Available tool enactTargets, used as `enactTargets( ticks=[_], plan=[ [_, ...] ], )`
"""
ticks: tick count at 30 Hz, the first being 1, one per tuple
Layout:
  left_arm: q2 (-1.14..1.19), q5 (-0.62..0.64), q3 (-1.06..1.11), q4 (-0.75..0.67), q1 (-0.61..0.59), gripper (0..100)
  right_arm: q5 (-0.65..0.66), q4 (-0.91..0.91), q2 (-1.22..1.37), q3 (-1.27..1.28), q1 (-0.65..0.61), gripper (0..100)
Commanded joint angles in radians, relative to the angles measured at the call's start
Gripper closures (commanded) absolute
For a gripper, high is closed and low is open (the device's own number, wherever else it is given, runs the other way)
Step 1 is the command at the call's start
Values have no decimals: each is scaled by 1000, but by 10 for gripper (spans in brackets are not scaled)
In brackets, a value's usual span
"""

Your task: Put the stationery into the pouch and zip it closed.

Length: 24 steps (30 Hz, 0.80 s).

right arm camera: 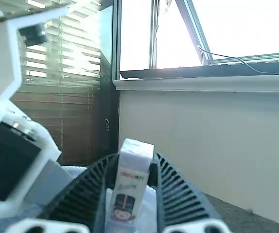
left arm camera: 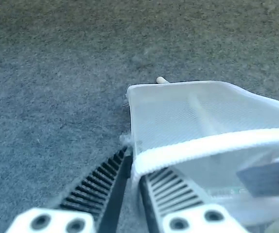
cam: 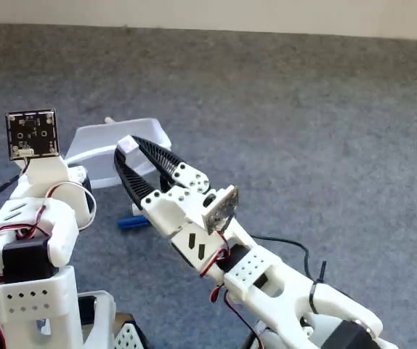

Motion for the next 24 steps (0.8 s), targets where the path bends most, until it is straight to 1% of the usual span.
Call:
enactTargets(
  ticks=[1,5,7,10,13,22,24],
  plan=[
    [1,-6,-21,-18,5,993,15,-33,10,-12,24,995],
    [1,-8,-21,-18,5,993,25,-33,10,-12,22,995],
    [1,-8,-21,-18,5,993,95,-33,12,-12,15,995],
    [1,-8,-21,-18,5,993,222,-33,16,10,-30,995],
    [1,-8,-21,-20,5,993,282,-33,10,48,-67,995],
    [1,-8,-21,-20,5,993,295,-30,12,90,-67,994],
    [1,-8,-21,-20,5,993,295,-30,10,99,-68,965]
  ],
)
